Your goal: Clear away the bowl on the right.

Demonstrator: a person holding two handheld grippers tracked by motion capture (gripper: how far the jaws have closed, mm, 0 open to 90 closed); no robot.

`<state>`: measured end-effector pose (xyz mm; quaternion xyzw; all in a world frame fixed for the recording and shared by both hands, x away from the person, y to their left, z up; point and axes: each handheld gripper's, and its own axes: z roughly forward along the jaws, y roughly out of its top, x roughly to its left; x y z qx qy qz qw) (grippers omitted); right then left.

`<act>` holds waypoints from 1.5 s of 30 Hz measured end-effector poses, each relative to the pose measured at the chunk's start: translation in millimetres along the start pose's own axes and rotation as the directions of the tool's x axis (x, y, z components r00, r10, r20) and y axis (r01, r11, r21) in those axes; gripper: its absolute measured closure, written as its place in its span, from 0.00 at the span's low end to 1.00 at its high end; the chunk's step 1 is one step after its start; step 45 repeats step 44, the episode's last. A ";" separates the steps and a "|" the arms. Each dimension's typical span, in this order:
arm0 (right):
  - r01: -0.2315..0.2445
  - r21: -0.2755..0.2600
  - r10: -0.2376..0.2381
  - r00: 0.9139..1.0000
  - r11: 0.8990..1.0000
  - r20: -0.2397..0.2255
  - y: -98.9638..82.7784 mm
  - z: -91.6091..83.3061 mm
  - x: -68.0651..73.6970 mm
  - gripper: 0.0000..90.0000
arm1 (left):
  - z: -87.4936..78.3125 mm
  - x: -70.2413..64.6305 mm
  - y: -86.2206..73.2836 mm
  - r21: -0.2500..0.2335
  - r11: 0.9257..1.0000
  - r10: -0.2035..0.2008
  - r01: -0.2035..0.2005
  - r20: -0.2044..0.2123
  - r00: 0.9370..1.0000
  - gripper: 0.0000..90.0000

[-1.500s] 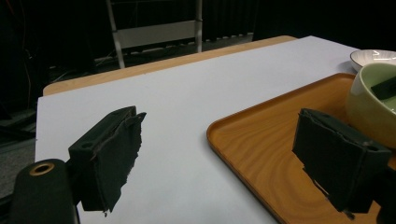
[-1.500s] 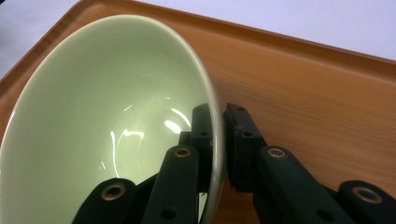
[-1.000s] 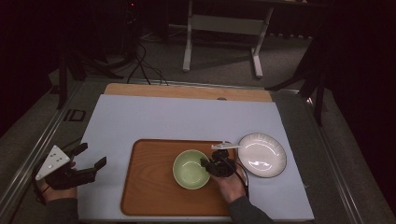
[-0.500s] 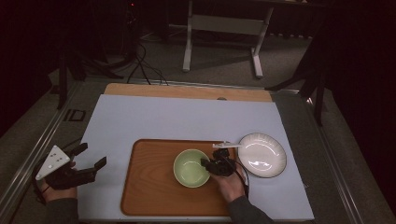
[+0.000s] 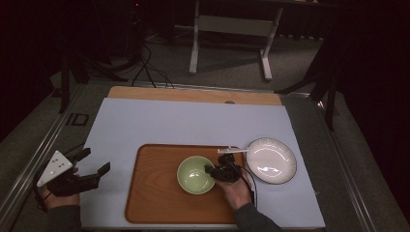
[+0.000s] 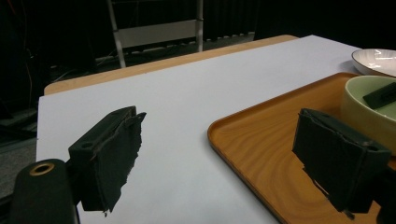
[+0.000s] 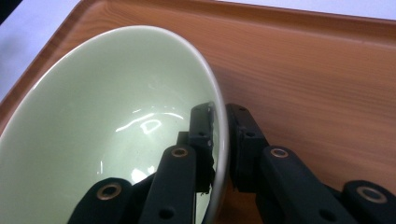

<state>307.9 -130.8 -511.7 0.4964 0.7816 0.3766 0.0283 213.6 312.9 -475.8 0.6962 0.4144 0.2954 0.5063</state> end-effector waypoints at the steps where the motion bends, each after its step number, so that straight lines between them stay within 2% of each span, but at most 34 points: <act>1: -0.001 0.001 0.001 1.000 1.000 -0.001 0.1 0.0 -0.1 0.89 | 0.0 0.1 0.0 0.000 1.000 0.000 0.000 0.000 1.000 0.17; 5: 0.002 0.003 -0.002 1.000 1.000 -0.014 0.2 0.2 -0.6 0.85 | -0.2 -0.3 0.1 -0.003 1.000 0.001 -0.001 -0.001 1.000 0.17; 7: 0.003 0.003 -0.003 1.000 1.000 -0.026 0.1 0.0 -0.9 0.81 | -0.4 -0.3 0.1 -0.004 1.000 -0.001 0.001 -0.001 1.000 0.17; 8: 0.010 -0.004 -0.011 0.999 1.000 -0.039 0.7 -1.0 -0.4 0.75 | -0.5 -0.3 0.1 -0.005 1.000 -0.002 0.002 -0.001 1.000 0.17; 11: 0.029 -0.005 -0.030 0.999 1.000 -0.045 1.5 -1.6 1.2 0.70 | -0.5 -0.1 0.0 -0.004 1.000 -0.002 0.002 -0.002 1.000 0.17; 12: 0.042 -0.013 -0.043 0.998 0.999 -0.035 2.5 -3.3 2.8 0.65 | -0.5 -0.1 0.0 -0.005 1.000 -0.003 0.003 -0.002 1.000 0.17; 15: 0.065 -0.021 -0.065 0.998 0.998 -0.018 4.6 -7.5 2.7 0.60 | -0.7 0.0 0.0 -0.005 1.000 -0.003 0.003 -0.002 1.000 0.17; 21: 0.098 -0.042 -0.098 0.995 0.994 0.000 8.0 -17.8 -0.7 0.53 | -0.9 0.3 -0.1 -0.002 1.000 -0.006 0.006 -0.004 1.000 0.17; 23: 0.128 -0.072 -0.128 0.992 0.989 0.017 10.1 -26.6 -2.4 0.49 | -1.1 0.4 -0.2 -0.004 1.000 -0.009 0.009 -0.007 1.000 0.17; 29: 0.171 -0.127 -0.166 0.985 0.977 0.048 12.7 -43.5 -6.9 0.44 | -1.2 0.8 -0.3 0.000 1.000 -0.010 0.010 -0.009 1.000 0.17; 30: 0.207 -0.140 -0.198 0.977 0.968 0.074 12.8 -50.5 -9.5 0.42 | -1.2 0.8 -0.4 0.000 1.000 -0.013 0.013 -0.010 1.000 0.17; 31: 0.207 -0.140 -0.198 0.977 0.968 0.074 12.8 -50.5 -9.5 0.42 | -1.2 1.0 -0.5 0.001 1.000 -0.015 0.015 -0.012 1.000 0.17; 32: 0.226 -0.146 -0.214 0.972 0.963 0.093 12.5 -53.9 -11.1 0.40 | -1.5 1.2 -0.6 0.002 1.000 -0.018 0.018 -0.016 1.000 0.17; 33: 0.247 -0.150 -0.232 0.966 0.957 0.112 12.0 -57.3 -13.4 0.39 | -1.6 1.6 -0.7 0.001 1.000 -0.021 0.021 -0.019 1.000 0.17; 34: 0.283 -0.154 -0.261 0.954 0.947 0.145 10.4 -64.0 -19.4 0.37 | -1.9 1.8 -0.9 -0.001 1.000 -0.026 0.026 -0.021 0.999 0.17; 35: 0.283 -0.154 -0.261 0.954 0.947 0.145 10.4 -64.0 -19.4 0.37 | -2.3 2.2 -1.0 -0.001 1.000 -0.028 0.028 -0.021 0.999 0.17; 37: 0.301 -0.166 -0.276 0.948 0.939 0.157 8.8 -72.0 -27.8 0.36 | -2.5 2.4 -1.2 -0.003 0.999 -0.035 0.035 -0.021 0.999 0.17; 40: 0.301 -0.197 -0.272 0.949 0.933 0.159 6.8 -86.6 -41.9 0.35 | -2.4 2.7 -1.3 0.003 0.999 -0.038 0.038 -0.023 0.999 0.17; 44: 0.283 -0.244 -0.247 0.955 0.928 0.166 3.8 -108.4 -62.4 0.35 | -1.0 3.6 -2.3 0.017 0.999 -0.051 0.051 -0.031 0.998 0.17; 45: 0.283 -0.244 -0.247 0.955 0.928 0.166 3.8 -108.4 -62.4 0.35 | -1.0 3.6 -2.3 0.017 0.999 -0.051 0.051 -0.031 0.998 0.17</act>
